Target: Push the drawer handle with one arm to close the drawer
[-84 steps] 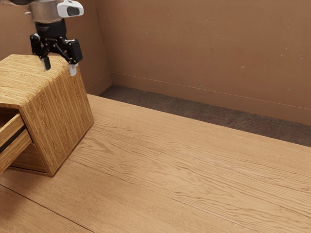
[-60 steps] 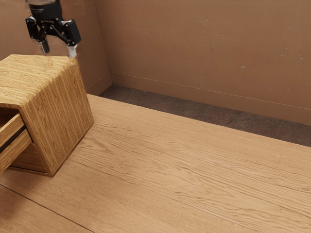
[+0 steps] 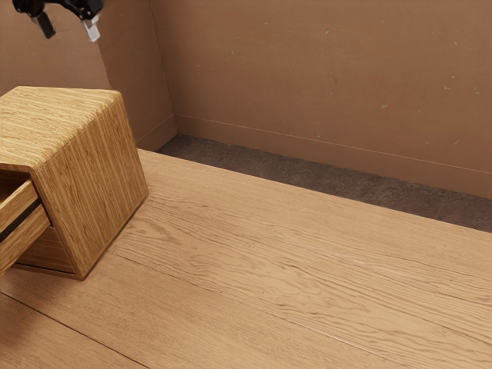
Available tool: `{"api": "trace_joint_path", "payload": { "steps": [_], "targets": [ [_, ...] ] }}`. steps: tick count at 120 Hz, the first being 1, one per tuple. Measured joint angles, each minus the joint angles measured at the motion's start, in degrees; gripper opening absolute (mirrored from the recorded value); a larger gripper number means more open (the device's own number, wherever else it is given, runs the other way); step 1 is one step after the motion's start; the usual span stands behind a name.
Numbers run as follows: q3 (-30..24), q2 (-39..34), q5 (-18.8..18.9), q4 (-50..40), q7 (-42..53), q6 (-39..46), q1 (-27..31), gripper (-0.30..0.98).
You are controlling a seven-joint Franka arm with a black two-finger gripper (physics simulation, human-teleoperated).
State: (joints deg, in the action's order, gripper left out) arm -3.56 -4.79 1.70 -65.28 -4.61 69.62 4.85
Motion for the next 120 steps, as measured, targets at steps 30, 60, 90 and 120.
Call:
{"api": "trace_joint_path", "payload": {
  "steps": [30,60,90,120],
  "targets": [
    [-1.92,-33.94,0.83,-42.77,-0.17,3.34,6.20,0.69],
    [3.02,-51.21,2.35,-68.58,1.72,10.17,17.91,0.69],
    [11.82,-57.88,10.48,-76.54,8.53,12.27,23.67,0.69],
    [18.59,-61.45,16.58,-80.88,19.33,15.60,28.59,0.68]
  ]
}}
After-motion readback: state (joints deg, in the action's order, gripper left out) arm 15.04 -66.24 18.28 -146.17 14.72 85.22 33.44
